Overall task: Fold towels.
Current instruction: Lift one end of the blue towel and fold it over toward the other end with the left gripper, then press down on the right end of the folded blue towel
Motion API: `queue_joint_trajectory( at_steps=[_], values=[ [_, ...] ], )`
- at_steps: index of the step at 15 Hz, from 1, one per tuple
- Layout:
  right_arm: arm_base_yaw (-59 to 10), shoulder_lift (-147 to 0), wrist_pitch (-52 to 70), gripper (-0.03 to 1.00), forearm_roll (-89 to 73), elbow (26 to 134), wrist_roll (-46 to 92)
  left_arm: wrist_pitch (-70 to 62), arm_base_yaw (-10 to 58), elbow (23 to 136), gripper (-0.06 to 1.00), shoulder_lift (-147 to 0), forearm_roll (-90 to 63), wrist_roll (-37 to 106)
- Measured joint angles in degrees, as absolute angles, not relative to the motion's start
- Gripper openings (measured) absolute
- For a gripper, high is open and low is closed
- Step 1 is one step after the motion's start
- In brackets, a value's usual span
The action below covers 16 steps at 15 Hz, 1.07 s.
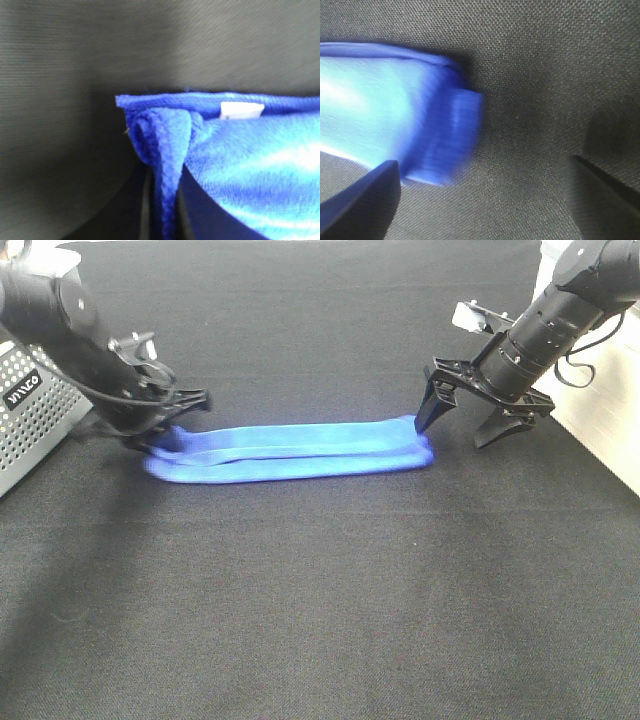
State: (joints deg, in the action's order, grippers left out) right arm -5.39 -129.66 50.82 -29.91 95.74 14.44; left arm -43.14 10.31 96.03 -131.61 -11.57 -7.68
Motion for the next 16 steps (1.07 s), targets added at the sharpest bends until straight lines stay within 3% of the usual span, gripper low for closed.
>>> queue_joint_trajectory(
  at_steps=[2,6,10,13,14,16],
  values=[
    [-5.4,-129.7,50.8,0.83,-29.9,95.7,14.4,-52.8,10.3,102.3,0.07,-129.1,0.0,-13.2],
    [-5.4,-129.7,51.2,0.83,-30.0,95.7,14.3,-63.3,14.2,110.6,0.07,-126.6,-0.3,-15.2],
    [-5.4,-129.5,54.7,0.83,-29.9,95.7,14.3,-54.3,24.9,111.7,0.07,-128.3,-14.4,-17.5],
    [-5.4,-129.5,56.9,0.83,-29.8,95.7,13.5,-47.7,27.7,111.7,0.07,-133.8,-20.9,-19.5],
    [-5.4,-129.5,57.1,0.83,-29.8,95.7,13.3,-46.1,28.0,111.7,0.09,-135.4,-23.5,-19.5],
    [-5.4,-129.5,57.6,0.83,-29.8,95.7,13.2,-43.0,28.4,111.7,0.22,-136.6,-28.1,-19.6]
  ],
)
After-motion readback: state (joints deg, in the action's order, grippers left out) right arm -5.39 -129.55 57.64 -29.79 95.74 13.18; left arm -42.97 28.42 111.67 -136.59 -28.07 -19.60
